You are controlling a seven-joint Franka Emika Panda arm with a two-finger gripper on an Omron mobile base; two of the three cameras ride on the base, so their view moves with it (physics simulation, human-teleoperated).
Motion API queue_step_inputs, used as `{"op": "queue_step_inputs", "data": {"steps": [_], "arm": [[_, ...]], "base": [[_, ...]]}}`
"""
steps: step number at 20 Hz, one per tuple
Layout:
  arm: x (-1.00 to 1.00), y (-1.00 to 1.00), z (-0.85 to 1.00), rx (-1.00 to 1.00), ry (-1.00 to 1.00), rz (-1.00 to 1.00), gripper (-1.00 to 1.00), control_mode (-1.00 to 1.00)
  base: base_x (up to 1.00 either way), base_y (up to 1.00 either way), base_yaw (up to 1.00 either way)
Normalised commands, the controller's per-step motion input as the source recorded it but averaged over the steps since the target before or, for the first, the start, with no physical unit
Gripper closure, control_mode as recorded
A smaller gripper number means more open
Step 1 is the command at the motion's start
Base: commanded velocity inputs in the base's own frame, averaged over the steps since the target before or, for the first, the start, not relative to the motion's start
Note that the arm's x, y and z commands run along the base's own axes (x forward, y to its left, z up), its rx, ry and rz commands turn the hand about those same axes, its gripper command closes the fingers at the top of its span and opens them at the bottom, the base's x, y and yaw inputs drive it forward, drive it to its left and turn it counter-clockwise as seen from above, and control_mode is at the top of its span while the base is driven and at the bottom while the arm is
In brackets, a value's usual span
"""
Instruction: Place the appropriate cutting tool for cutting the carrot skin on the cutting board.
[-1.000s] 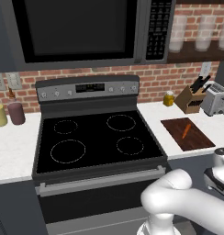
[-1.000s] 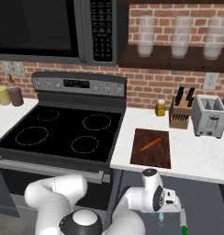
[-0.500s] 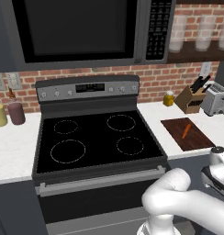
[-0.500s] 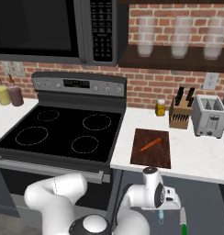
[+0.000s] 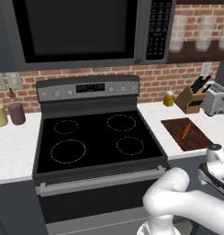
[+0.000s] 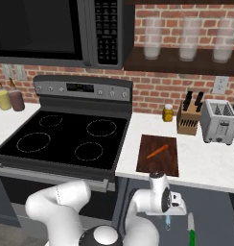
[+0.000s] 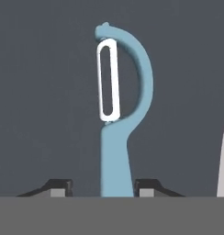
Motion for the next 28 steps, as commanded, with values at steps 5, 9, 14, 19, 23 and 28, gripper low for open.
{"op": "queue_step_inputs", "data": {"steps": [5,9,14,19,23,28], "arm": [[-0.3,0.0,-0.29,0.0,0.0,0.0,1.0,-1.0],[-0.3,0.0,-0.03,0.0,0.0,0.0,1.0,-1.0],[-0.34,0.0,0.15,0.0,0.0,0.0,1.0,-1.0],[-0.28,0.0,0.89,0.01,-0.01,-0.04,1.0,-1.0],[-0.32,0.0,1.0,0.07,0.0,-0.05,1.0,-1.0],[-0.32,0.0,1.0,0.09,0.0,-0.05,1.0,-1.0]], "base": [[0.0,0.0,0.0],[0.0,0.0,0.0],[0.0,0.0,0.0],[0.0,0.0,0.0],[0.0,0.0,0.0],[0.0,0.0,0.0]]}}
